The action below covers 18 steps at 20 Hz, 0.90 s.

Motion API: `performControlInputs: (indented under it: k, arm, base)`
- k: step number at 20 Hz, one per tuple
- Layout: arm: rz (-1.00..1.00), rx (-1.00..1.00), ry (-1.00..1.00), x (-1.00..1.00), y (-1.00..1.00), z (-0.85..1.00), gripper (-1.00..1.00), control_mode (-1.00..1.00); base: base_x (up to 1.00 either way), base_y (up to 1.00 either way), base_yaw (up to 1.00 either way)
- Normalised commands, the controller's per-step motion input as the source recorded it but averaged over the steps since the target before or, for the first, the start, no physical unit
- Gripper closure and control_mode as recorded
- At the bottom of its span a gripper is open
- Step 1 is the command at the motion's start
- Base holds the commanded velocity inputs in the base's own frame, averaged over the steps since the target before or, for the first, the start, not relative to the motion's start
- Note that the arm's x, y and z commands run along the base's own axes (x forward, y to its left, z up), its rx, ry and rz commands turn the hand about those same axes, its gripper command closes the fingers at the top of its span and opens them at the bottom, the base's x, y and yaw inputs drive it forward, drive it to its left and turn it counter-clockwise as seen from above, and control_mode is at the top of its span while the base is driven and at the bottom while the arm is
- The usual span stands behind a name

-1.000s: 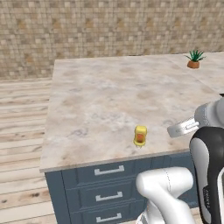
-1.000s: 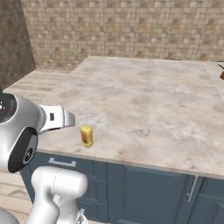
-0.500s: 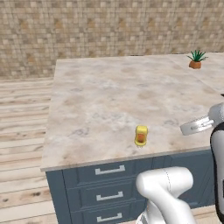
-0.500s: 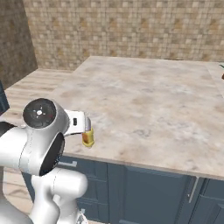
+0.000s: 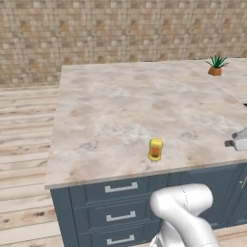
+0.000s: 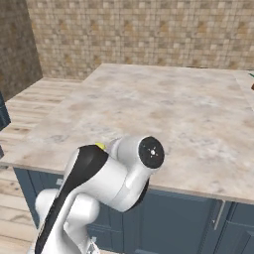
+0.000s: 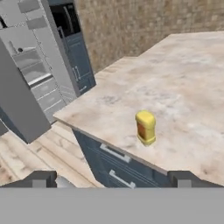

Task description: Place the condiment bottle and mustard from the counter to the top shelf of the fridge. If the existing items in the fridge are on the top shelf, move them to other shelves.

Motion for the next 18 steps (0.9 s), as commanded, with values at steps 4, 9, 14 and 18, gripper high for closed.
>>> performControlInputs:
  k: [4, 9, 14, 18]
  arm:
    - [0.27, 0.05, -0.07, 0.35, -0.16, -0.31, -1.0, -1.0]
    - [0.19, 0.02, -0.2, 0.32, 0.0, -0.43, -1.0, -1.0]
    - [0.04, 0.02, -0.21, 0.17, 0.14, -0.46, -1.0, -1.0]
    - [0.02, 0.01, -0.06, 0.35, 0.27, -0.28, -1.0, -1.0]
  base:
    - [0.0, 0.0, 0.0]
    - [0.0, 0.0, 0.0]
    - [0.0, 0.0, 0.0]
    - [0.0, 0.0, 0.0]
